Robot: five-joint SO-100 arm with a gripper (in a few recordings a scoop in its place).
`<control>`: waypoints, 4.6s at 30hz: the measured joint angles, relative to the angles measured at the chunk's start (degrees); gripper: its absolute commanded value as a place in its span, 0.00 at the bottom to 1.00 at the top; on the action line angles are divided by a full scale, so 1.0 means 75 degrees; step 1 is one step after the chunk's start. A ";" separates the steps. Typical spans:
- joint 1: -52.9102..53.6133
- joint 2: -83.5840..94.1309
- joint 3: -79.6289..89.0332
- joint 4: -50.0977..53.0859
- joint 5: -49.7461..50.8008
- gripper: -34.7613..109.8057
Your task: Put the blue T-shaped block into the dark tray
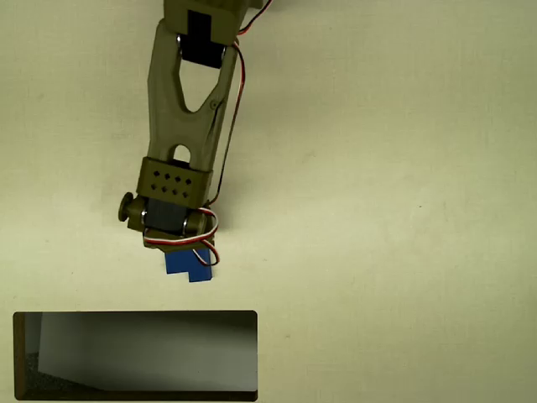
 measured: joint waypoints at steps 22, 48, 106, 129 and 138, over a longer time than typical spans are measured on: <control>-0.0082 -0.1465 -0.1922 -0.1371 0.0656 0.24; -0.0797 -0.2531 -0.2684 -0.3539 0.1336 0.24; -0.1711 -0.6996 -0.4699 -1.3852 0.2156 0.25; -0.1711 -0.6996 -0.4699 -1.3852 0.2156 0.25; -0.1711 -0.6996 -0.4699 -1.3852 0.2156 0.25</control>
